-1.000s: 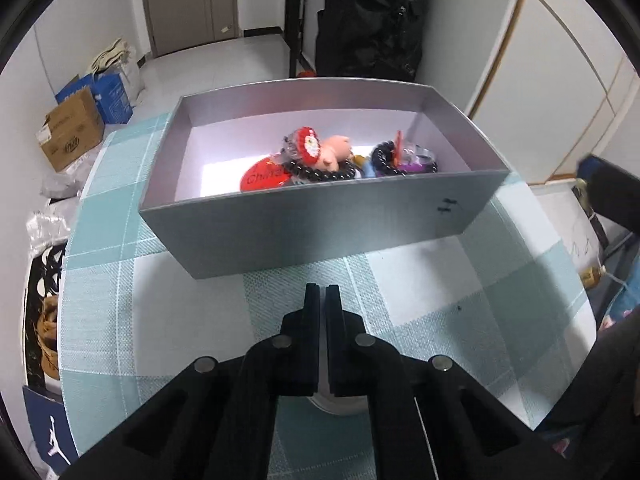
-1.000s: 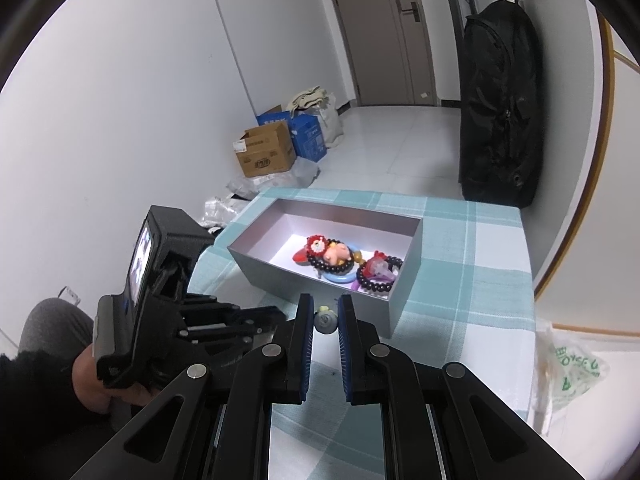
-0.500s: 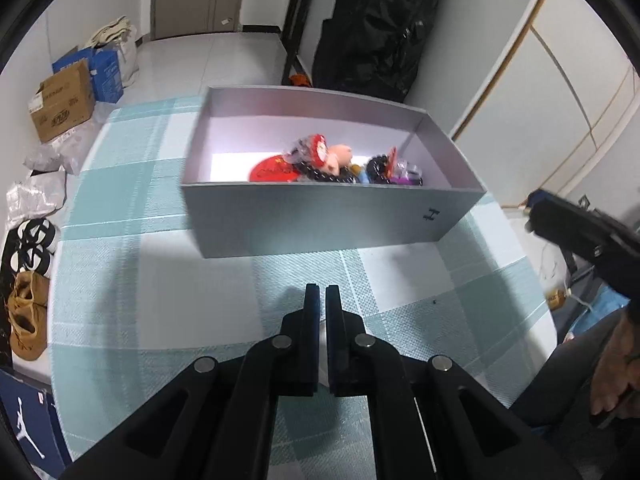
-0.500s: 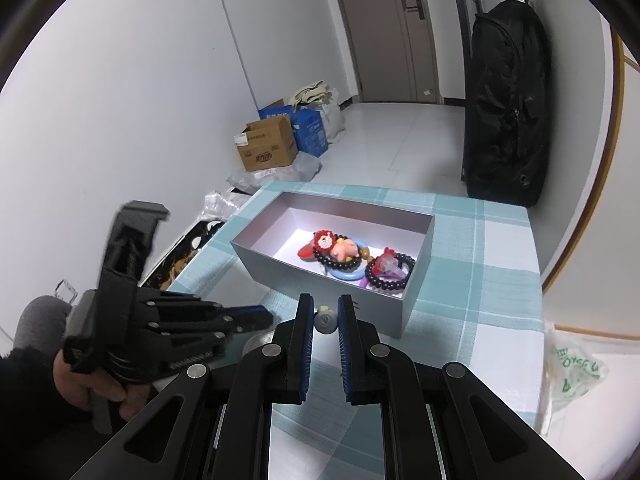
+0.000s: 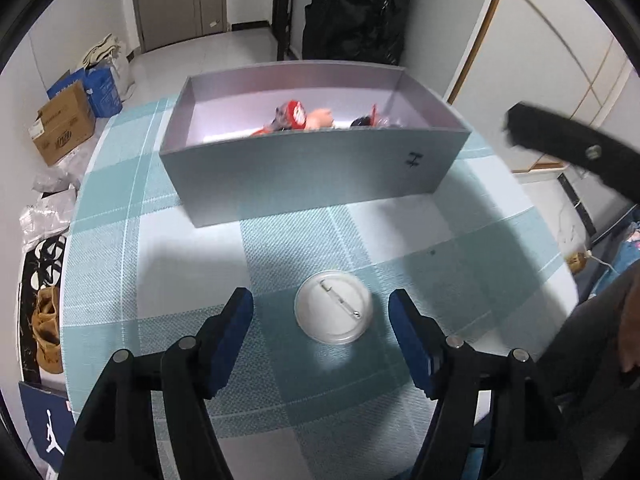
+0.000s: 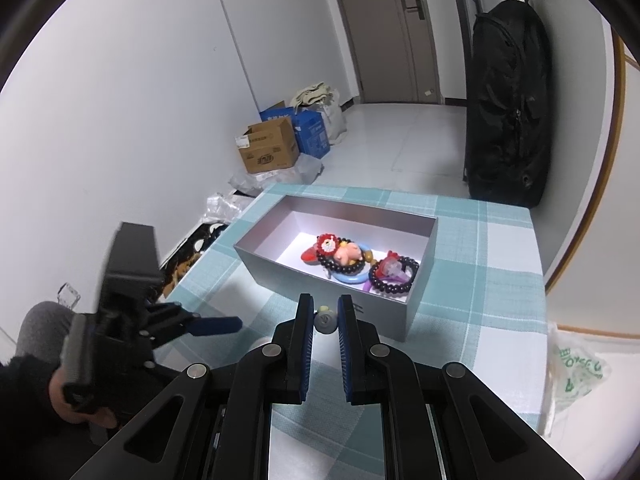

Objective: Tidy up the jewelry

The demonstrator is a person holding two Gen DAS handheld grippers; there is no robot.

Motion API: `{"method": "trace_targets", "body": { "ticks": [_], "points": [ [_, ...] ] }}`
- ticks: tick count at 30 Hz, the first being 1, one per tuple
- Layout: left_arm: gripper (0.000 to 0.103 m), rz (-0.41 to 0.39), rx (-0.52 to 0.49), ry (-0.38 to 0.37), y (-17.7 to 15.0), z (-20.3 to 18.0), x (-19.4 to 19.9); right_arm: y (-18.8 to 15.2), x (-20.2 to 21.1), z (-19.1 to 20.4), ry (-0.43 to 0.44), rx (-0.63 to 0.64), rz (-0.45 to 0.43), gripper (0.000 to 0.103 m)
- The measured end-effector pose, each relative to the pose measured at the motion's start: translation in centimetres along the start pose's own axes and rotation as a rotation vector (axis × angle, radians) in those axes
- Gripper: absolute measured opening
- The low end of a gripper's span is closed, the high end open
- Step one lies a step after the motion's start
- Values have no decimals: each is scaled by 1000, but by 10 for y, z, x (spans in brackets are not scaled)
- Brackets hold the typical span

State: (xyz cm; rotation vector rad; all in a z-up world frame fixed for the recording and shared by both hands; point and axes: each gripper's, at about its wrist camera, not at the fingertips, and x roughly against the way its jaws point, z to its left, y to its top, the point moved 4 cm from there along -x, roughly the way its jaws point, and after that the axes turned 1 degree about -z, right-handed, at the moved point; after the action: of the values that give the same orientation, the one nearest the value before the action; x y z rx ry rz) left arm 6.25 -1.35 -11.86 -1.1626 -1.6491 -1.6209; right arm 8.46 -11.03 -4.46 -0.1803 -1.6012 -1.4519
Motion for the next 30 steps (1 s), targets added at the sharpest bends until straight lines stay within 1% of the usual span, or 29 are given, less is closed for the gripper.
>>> {"method": "trace_targets", "body": {
  "ticks": [2, 3, 4, 6, 8, 10, 11, 12, 13, 17, 21, 24, 26, 28, 30],
  "points": [
    [65, -2, -48, 48, -1, -4, -4, 0, 1, 1, -1, 5, -2, 11],
    [63, -9, -93, 74, -1, -9, -4, 0, 1, 1, -3, 5, -2, 11],
    [53, -14, -113, 72, -2, -11, -3, -1, 2, 0, -3, 1, -3, 11],
    [38, -10, -116, 27, 1, -16, -4, 0, 2, -3, -6, -10, -3, 11],
    [38, -10, -122, 28, 3, -16, -6, 1, 4, -5, -4, -25, -6, 11],
    [38, -3, -102, 14, 6, -13, -7, 1, 5, -6, -3, -30, -9, 11],
    [38, 3, -87, -5, 8, -12, -7, 2, 5, -6, -2, -30, -9, 11],
    [38, 2, -60, -49, 11, -10, -5, 2, 5, -5, -1, -30, -9, 11],
    [38, -10, -44, -68, 10, -9, 0, 2, 5, -5, 2, -30, -9, 11],
    [38, -89, -28, -89, 21, -9, 22, 5, 4, -5, 15, -45, -10, 11],
    [38, -161, 17, -119, 41, -6, 38, 11, 3, -10, 35, -82, -16, 11],
    [38, -187, 67, -143, 52, -1, 44, 15, 0, -13, 58, -121, -14, 11],
    [38, -208, 106, -175, 64, 4, 46, 18, -1, -17, 66, -150, -18, 11],
    [38, -217, 127, -190, 73, 8, 46, 22, -3, -20, 74, -171, -24, 11],
    [38, -216, 143, -201, 70, 10, 46, 27, -8, -23, 80, -186, -23, 11]
  ]
}}
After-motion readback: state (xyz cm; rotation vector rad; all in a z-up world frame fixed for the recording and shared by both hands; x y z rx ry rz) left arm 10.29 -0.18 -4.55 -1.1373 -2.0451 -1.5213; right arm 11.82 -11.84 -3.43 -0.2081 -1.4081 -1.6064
